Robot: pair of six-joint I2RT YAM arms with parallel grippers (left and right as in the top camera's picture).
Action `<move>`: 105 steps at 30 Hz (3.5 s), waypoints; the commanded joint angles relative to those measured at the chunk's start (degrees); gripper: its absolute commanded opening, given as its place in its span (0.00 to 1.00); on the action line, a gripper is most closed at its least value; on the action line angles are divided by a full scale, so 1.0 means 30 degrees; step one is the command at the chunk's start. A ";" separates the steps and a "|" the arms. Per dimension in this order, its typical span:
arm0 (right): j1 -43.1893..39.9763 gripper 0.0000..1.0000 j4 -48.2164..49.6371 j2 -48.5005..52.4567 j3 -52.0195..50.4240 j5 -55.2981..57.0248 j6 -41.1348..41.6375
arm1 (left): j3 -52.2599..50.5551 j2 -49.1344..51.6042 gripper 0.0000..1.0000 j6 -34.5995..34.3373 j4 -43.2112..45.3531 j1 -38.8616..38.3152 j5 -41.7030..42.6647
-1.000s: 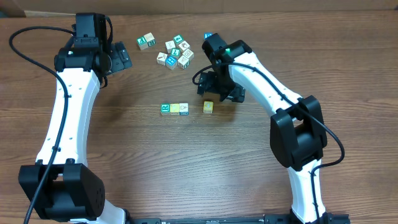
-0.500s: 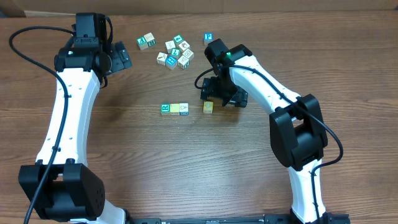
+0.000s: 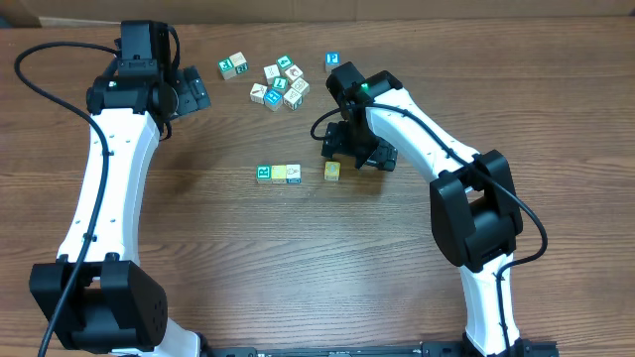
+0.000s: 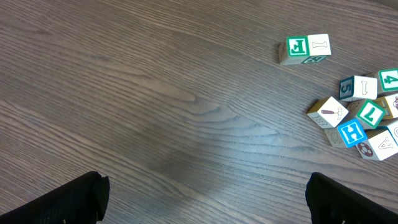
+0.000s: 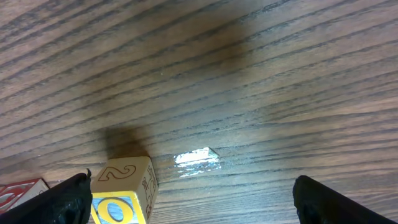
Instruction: Form a horizontal line
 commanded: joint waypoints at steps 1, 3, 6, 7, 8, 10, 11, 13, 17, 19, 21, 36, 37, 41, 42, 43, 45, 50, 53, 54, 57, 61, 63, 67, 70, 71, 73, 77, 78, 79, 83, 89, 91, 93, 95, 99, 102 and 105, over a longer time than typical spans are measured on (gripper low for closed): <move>-0.0073 1.00 0.0357 -0.0321 -0.0561 0.0313 0.0175 | 0.0036 0.0051 0.99 0.0080 0.0022 -0.0051 -0.0321; -0.0073 1.00 0.0576 -0.0321 -0.0831 0.0306 0.0233 | 0.0036 0.0051 1.00 0.0080 0.0022 -0.0051 -0.0321; -0.0073 1.00 0.0685 -0.0321 -0.0969 0.0306 0.0226 | 0.0036 0.0051 1.00 0.0080 0.0022 -0.0051 -0.0321; -0.0073 1.00 0.0699 -0.0321 -0.0969 0.0306 0.0226 | 0.0036 0.0051 0.99 0.0080 0.0022 -0.0051 -0.0321; -0.0073 1.00 0.0714 -0.0321 -0.0969 0.0299 0.0226 | 0.0036 0.0051 0.99 0.0080 0.0022 -0.0051 -0.0321; -0.0073 1.00 0.0721 -0.0321 -0.0969 0.0299 0.0226 | 0.0036 0.0051 0.99 0.0080 0.0022 -0.0051 -0.0321; -0.0073 1.00 0.0721 -0.0321 -0.0969 0.0299 0.0226 | 0.0036 0.0051 1.00 0.0080 0.0022 -0.0051 -0.0321; -0.0073 1.00 0.0721 -0.0321 -0.0969 0.0299 0.0226 | 0.0036 0.0051 1.00 0.0080 0.0022 -0.0051 -0.0321; -0.0073 0.99 0.0714 -0.0321 -0.0969 0.0306 0.0226 | 0.0036 0.0051 1.00 0.0080 0.0022 -0.0051 -0.0321; -0.0073 0.95 0.0714 -0.0321 -0.0969 0.0306 0.0226 | 0.0036 0.0051 1.00 0.0080 0.0022 -0.0051 -0.0321; -0.0073 0.90 0.0714 -0.0321 -0.0969 0.0306 0.0226 | 0.0036 0.0051 1.00 0.0080 0.0022 -0.0051 -0.0321; -0.0073 0.79 0.0823 -0.0321 -0.0969 0.0306 0.0219 | 0.0036 0.0051 0.99 0.0080 0.0022 -0.0051 -0.0321; -0.0073 0.75 0.0816 -0.0321 -0.0969 0.0306 0.0219 | 0.0036 0.0051 1.00 0.0080 0.0022 -0.0051 -0.0321; -0.0073 0.62 0.0758 -0.0321 -0.0969 0.0306 0.0219 | 0.0036 0.0051 1.00 0.0080 0.0022 -0.0051 -0.0321; -0.0073 0.59 0.0750 -0.0321 -0.0969 0.0306 0.0219 | 0.0036 0.0051 1.00 0.0080 0.0022 -0.0051 -0.0321; -0.0073 0.57 0.0743 -0.0321 -0.0969 0.0306 0.0219 | 0.0036 0.0051 1.00 0.0080 0.0022 -0.0051 -0.0321; -0.0073 0.53 0.0743 -0.0321 -0.0969 0.0306 0.0219 | 0.0036 0.0051 0.99 0.0080 0.0022 -0.0051 -0.0321; -0.0073 0.48 0.0765 -0.0321 -0.0969 0.0291 0.0211 | 0.0036 0.0051 1.00 0.0080 0.0022 -0.0051 -0.0321; -0.0073 0.36 0.0772 -0.0321 -0.0969 0.0299 0.0211 | 0.0036 0.0051 0.99 0.0080 0.0022 -0.0051 -0.0321; -0.0073 0.33 0.0772 -0.0321 -0.0969 0.0299 0.0211 | 0.0036 0.0051 1.00 0.0080 0.0022 -0.0051 -0.0321; -0.0073 0.31 0.0765 -0.0321 -0.0962 0.0299 0.0211 | 0.0036 0.0051 1.00 0.0080 0.0015 -0.0051 -0.0321; -0.0073 0.32 0.0699 -0.0321 -0.0969 0.0299 0.0211 | 0.0036 0.0051 0.99 0.0080 0.0015 -0.0051 -0.0321; -0.0073 0.33 0.0663 -0.0321 -0.0969 0.0299 0.0219 | 0.0036 0.0051 1.00 0.0080 0.0015 -0.0051 -0.0321; -0.0073 0.33 0.0525 -0.0321 -0.0969 0.0299 0.0219 | 0.0036 0.0051 1.00 0.0080 0.0015 -0.0051 -0.0321; -0.0066 0.33 0.0393 -0.0321 -0.0969 0.0291 0.0226 | 0.0036 0.0051 1.00 0.0080 0.0022 -0.0051 -0.0321; -0.0066 0.33 0.0364 -0.0321 -0.0969 0.0291 0.0226 | 0.0036 0.0051 1.00 0.0080 0.0022 -0.0051 -0.0321; -0.0066 0.33 0.0328 -0.0321 -0.0969 0.0291 0.0226 | 0.0036 0.0051 0.99 0.0073 0.0022 -0.0051 -0.0321; -0.0066 0.33 0.0335 -0.0321 -0.0969 0.0291 0.0226 | 0.0036 0.0051 1.00 0.0080 0.0022 -0.0051 -0.0321; -0.0066 0.33 0.0335 -0.0321 -0.0969 0.0299 0.0226 | 0.0036 0.0051 1.00 0.0080 0.0022 -0.0051 -0.0321; -0.0066 0.33 0.0335 -0.0321 -0.0969 0.0299 0.0226 | 0.0036 0.0051 1.00 0.0080 0.0022 -0.0051 -0.0321; -0.0066 0.33 0.0342 -0.0321 -0.0969 0.0299 0.0226 | 0.0036 0.0051 0.99 0.0080 0.0022 -0.0051 -0.0321; 0.0007 0.32 0.0335 -0.0321 -0.0969 0.0138 0.0255 | 0.0036 0.0051 1.00 0.0080 0.0022 -0.0051 -0.0321; 0.0117 0.31 0.0357 -0.0321 -0.0984 0.0095 0.0765 | 0.0036 0.0051 1.00 0.0080 0.0022 -0.0051 -0.0321; 0.0255 0.30 0.0423 -0.0321 -0.0991 0.0102 0.1166 | 0.0036 0.0051 1.00 0.0080 0.0022 -0.0051 -0.0321; 0.0408 0.29 0.0415 -0.0284 -0.0998 0.0102 0.1166 | 0.0036 0.0051 1.00 0.0080 0.0022 -0.0051 -0.0321; 0.0707 0.28 0.0342 -0.0233 -0.1180 0.0109 0.1253 | 0.0036 0.0051 0.99 0.0080 0.0022 -0.0051 -0.0321; 0.0736 0.28 0.0437 -0.0233 -0.1581 0.0102 0.1603 | 0.0036 0.0051 1.00 0.0080 0.0022 -0.0051 -0.0321; 0.0736 0.28 0.0911 -0.0233 -0.2229 0.0087 0.1596 | 0.0036 0.0051 1.00 0.0080 0.0022 -0.0051 -0.0321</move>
